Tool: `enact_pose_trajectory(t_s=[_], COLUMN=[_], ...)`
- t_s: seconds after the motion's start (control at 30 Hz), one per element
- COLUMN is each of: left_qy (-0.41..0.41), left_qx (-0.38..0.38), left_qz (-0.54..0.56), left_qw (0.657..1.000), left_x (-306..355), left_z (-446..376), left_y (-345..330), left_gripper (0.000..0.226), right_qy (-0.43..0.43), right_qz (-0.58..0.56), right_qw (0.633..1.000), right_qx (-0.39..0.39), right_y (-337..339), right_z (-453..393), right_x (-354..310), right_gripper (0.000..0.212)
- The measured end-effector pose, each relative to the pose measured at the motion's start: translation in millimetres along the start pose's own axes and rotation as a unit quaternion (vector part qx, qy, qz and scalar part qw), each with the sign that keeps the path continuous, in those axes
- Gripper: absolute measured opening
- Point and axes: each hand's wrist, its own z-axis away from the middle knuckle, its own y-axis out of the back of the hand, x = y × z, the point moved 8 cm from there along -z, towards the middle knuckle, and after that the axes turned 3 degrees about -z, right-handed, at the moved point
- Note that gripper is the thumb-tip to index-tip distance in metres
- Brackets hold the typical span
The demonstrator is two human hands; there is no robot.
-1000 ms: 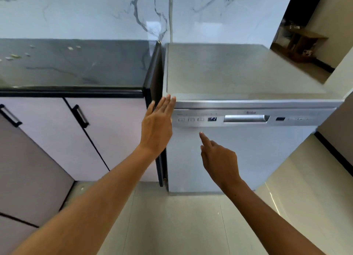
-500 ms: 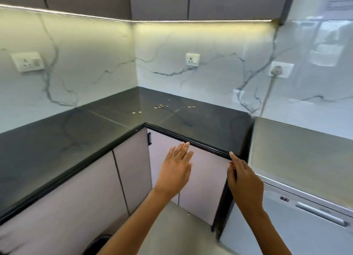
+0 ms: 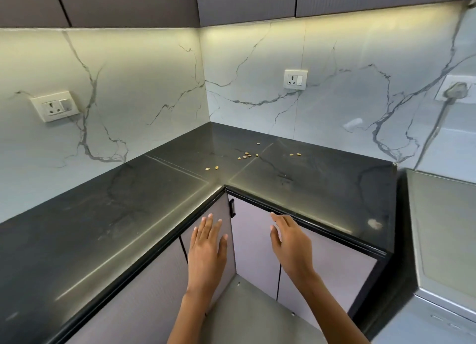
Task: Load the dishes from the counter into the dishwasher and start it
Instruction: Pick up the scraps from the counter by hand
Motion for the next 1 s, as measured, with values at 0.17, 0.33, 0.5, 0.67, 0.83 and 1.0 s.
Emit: enact_pose_trajectory(t_s=[0.17,0.33,0.5,0.67,0.83,1.0], left_qy=[0.026,0.099,0.168,0.169,0.225,0.373], left_qx=[-0.019,-0.04,-0.042,-0.058,-0.028,0.006], left_qz=[-0.017,0.021,0.053,0.049,0.176,0.459], left_qw=[0.999,0.994,0.984,0.983,0.958,0.807], left_x=[-41.2,-77.2,-116.5,-159.7,-211.9,-251.9], left_z=[-66.6,-136.7,-184.9,-236.6,-285.9,-315.3], left_y=[-52.8,-103.1,-138.6,-169.7,-187.8,-202.7], left_gripper=[0.051,0.041,0.041,0.04,0.036,0.027], right_qy=[-0.018,0.006,0.041,0.078,0.111,0.135], right_qz=[-0.014,-0.025,-0.038,-0.04,-0.007,0.046], right_qw=[0.999,0.998,0.991,0.979,0.968,0.955], right_qx=[-0.034,-0.061,-0.123,-0.185,-0.226,-0.261], right_y=[-61.7,-123.3,-206.8,-298.0,-378.8,-436.9], right_z=[-77.2,-150.0,-206.3,-257.0,-298.9,-321.0], right_x=[34.6,52.6,53.6,41.4,16.1,10.6], right_gripper=[0.03,0.027,0.027,0.03,0.047,0.06])
